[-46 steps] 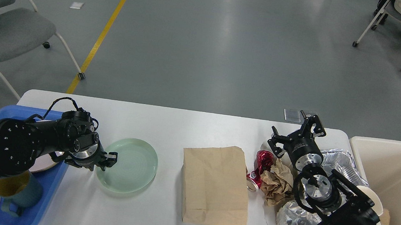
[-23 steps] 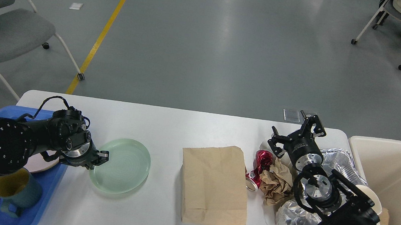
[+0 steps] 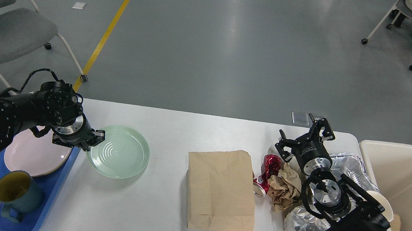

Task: Tidy desktop
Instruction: 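Lift the green plate and set it on the pink plate in the tray, then release the plate and raise the left gripper above the tray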

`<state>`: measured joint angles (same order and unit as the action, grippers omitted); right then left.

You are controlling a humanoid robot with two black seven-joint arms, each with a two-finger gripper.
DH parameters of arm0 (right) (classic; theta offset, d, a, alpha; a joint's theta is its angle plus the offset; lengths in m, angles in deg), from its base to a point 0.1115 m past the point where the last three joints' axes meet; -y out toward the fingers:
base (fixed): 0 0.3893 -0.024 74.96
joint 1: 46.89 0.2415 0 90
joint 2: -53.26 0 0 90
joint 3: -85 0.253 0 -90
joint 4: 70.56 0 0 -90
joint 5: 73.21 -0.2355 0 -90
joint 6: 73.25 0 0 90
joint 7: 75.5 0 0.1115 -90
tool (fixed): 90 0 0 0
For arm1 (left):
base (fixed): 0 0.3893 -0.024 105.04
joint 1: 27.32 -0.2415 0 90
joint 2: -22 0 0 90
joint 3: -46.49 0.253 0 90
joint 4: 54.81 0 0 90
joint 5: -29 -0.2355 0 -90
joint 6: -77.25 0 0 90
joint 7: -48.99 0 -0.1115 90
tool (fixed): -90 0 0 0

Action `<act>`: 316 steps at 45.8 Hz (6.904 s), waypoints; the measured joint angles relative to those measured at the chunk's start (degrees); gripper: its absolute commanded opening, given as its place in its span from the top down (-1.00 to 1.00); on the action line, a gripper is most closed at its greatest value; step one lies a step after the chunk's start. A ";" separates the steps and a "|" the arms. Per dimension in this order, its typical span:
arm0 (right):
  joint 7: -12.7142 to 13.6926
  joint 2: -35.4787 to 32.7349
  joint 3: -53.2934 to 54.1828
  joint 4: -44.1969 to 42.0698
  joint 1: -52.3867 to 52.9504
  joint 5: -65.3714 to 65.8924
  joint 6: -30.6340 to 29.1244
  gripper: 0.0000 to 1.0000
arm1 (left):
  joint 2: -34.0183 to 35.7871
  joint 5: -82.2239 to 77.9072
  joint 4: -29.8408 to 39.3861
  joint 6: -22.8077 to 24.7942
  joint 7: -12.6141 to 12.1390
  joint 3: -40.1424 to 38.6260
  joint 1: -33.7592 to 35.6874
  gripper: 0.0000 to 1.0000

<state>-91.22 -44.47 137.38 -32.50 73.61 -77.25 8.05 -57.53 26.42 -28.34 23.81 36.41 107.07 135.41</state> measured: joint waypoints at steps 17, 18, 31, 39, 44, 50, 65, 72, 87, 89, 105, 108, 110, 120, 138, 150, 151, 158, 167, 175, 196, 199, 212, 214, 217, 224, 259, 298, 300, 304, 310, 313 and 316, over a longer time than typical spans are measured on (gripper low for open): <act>0.00 0.00 -0.02 0.00 0.00 0.00 0.00 -1.00 | 2.10 0.13 0.22 7.39 0.00 -1.75 8.81 1.00; 0.00 0.00 -0.02 0.00 0.00 0.00 0.00 -1.00 | 2.27 0.19 0.25 7.72 0.00 -2.00 9.21 1.00; -0.01 0.00 -0.01 0.00 0.00 0.00 0.00 -1.00 | 5.77 0.47 0.53 15.70 0.00 -4.12 17.61 1.00; -0.01 0.00 0.00 0.00 0.00 0.00 0.00 -1.00 | 9.40 0.67 2.12 18.28 0.07 -4.98 24.37 1.00; -0.01 0.00 0.00 0.00 0.00 0.00 0.00 -1.00 | 12.19 0.87 3.12 18.41 0.09 -6.08 28.38 1.00; -0.01 0.00 0.00 0.00 0.00 0.00 0.00 -1.00 | 14.00 0.92 3.31 18.43 0.10 -6.62 30.45 1.00; -0.01 0.00 0.00 0.00 0.00 0.00 0.00 -1.00 | 22.71 1.65 2.45 18.45 0.33 -9.55 20.99 1.00; -0.01 0.00 0.00 0.00 0.00 0.00 0.00 -1.00 | 27.85 1.70 1.51 15.12 0.06 -13.30 12.61 1.00; -0.01 0.00 -0.01 0.00 0.00 0.00 0.00 -1.00 | 29.39 1.72 -2.63 5.55 0.01 -14.14 0.70 1.00; -0.01 0.00 -0.01 0.00 0.00 0.00 0.00 -1.00 | 29.07 1.72 -3.39 4.98 0.01 -14.14 -0.54 1.00; -0.01 0.00 -0.01 0.00 0.00 0.00 0.00 -1.00 | 26.67 1.72 -6.26 3.07 0.01 -14.35 -8.06 1.00; -0.01 0.00 -0.01 0.00 0.00 0.00 0.00 -1.00 | 26.06 1.68 -6.47 2.30 -0.02 -14.85 -9.20 1.00; -0.01 0.00 -0.01 0.00 0.00 0.00 0.00 -1.00 | 25.91 1.62 -6.48 2.14 -0.04 -14.97 -9.56 1.00; -0.01 0.00 -0.01 0.00 0.00 0.00 0.00 -1.00 | 25.63 1.32 -6.61 1.56 -0.16 -15.10 -10.05 0.72; -0.01 0.00 0.00 0.00 0.00 0.00 0.00 -1.00 | 24.81 0.77 -6.52 -1.05 -0.18 -15.16 -11.27 -0.55; -0.01 0.00 0.00 0.00 0.00 0.00 0.00 -1.00 | 24.41 0.85 -6.51 -8.98 0.52 -17.54 -11.27 -0.86; -0.01 0.00 0.00 0.00 0.00 0.00 0.00 -1.00 | 24.49 0.87 -6.51 -9.36 0.59 -17.81 -11.22 -0.87; -0.01 0.00 0.00 0.00 0.00 0.00 0.00 -1.00 | 25.40 0.88 -6.51 -9.68 0.49 -22.22 -9.57 -0.92; -0.01 0.00 0.00 0.00 0.00 0.00 0.00 -1.00 | 26.84 1.30 -6.56 -10.31 0.83 -37.36 -9.12 -0.92; -0.01 0.00 0.00 0.00 0.00 0.00 0.00 -1.00 | 25.65 2.05 -7.11 -14.60 2.12 -58.34 -18.80 -0.92; -0.01 0.00 0.00 0.00 0.00 0.00 0.00 -1.00 | 18.66 2.26 -7.33 -17.66 1.85 -115.25 -29.05 -0.92; -0.01 0.00 0.00 0.00 0.00 0.00 0.00 -1.00 | 17.75 3.00 -7.33 -17.67 2.11 -119.08 -29.21 -0.92; -0.01 0.00 -0.01 0.00 0.00 0.00 0.00 -1.00 | 14.49 11.31 -7.37 -19.33 2.37 -124.88 -30.64 -0.93; -0.01 0.00 -0.01 0.00 0.00 0.00 0.00 -1.00 | 14.18 11.36 -7.37 -19.49 2.37 -124.76 -30.20 -0.93; -0.01 0.00 -0.01 0.00 0.00 0.00 0.00 -1.00 | 13.72 11.26 -7.34 -19.53 2.37 -124.19 -29.32 -0.93; -0.01 0.00 -0.01 0.00 0.00 0.00 0.00 -1.00 | 13.03 11.04 -7.20 -18.77 2.93 -123.80 -27.60 -0.93; -0.01 0.00 0.00 0.00 0.00 0.00 -0.02 -1.00 | 5.98 11.37 -6.87 0.04 15.61 -123.84 -32.07 -0.93; -0.01 -0.07 -0.02 0.01 0.00 0.00 -0.01 -1.00 | -2.52 11.41 -7.37 -0.02 15.97 -124.10 -35.39 -0.93; -0.01 -0.07 -0.02 0.01 0.00 0.00 -0.01 -1.00 | -2.54 11.49 -7.35 0.47 16.00 -124.29 -35.76 -0.93; -0.01 -0.07 -0.02 0.01 0.00 0.00 -0.01 -1.00 | -2.56 11.51 -7.33 1.81 16.07 -124.48 -36.51 -0.93; -0.01 -0.07 -0.02 0.01 0.00 0.00 -0.01 -1.00 | -2.55 11.56 -7.30 3.59 16.37 -124.55 -37.14 -0.93; -0.01 -0.07 -0.03 0.01 0.00 0.00 -0.01 -1.00 | -2.53 11.60 -7.30 3.78 16.41 -124.56 -37.21 -0.93; -0.01 -0.07 -0.03 0.01 0.00 0.00 -0.01 -1.00 | -2.51 11.60 -7.30 3.83 16.43 -124.57 -37.23 -0.93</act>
<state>-91.23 -44.55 137.36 -32.49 73.61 -77.25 8.04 -60.04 38.02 -35.64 27.64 52.84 -17.49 98.18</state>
